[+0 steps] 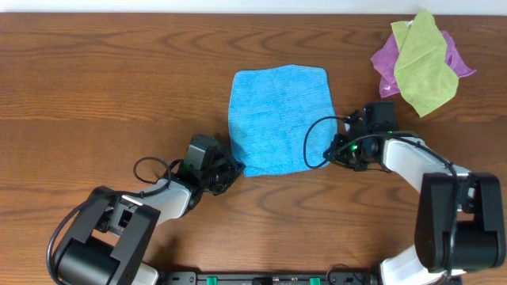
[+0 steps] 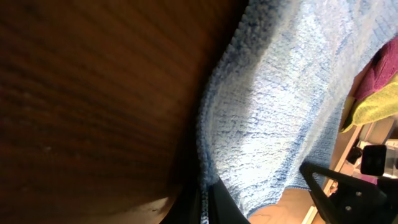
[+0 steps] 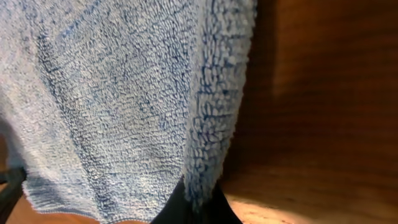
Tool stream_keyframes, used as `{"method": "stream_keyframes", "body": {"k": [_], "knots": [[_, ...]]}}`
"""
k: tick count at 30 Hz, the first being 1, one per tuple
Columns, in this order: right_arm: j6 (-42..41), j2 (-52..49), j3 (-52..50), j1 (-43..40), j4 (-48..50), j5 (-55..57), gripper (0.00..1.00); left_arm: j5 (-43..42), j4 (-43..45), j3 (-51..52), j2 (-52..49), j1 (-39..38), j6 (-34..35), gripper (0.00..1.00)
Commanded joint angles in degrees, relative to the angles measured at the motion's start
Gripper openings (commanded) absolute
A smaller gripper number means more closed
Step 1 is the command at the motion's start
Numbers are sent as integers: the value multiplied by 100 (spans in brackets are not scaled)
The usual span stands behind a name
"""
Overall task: Fold the cloth
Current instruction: 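Grasp the blue cloth's bottom corners with left and right grippers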
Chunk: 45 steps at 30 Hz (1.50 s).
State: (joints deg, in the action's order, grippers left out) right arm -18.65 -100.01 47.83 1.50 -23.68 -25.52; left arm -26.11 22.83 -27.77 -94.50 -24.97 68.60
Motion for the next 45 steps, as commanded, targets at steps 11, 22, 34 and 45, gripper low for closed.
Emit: {"method": "stream_keyframes", "body": {"k": [11, 22, 34, 45], "knots": [[4, 103, -181, 57, -640, 302, 1, -490, 361, 33, -72, 103, -575, 6], [4, 1274, -181, 131, -1657, 306, 1, -2048, 33, 33, -57, 658, -1475, 6], [-111, 1956, -181, 614, -2415, 354, 1, -2643, -1202, 33, 575, 658, -2127, 6], [-470, 2651, -181, 758, -2542, 592, 1, -2483, -1823, -26, 1519, 658, -2122, 6]]}}
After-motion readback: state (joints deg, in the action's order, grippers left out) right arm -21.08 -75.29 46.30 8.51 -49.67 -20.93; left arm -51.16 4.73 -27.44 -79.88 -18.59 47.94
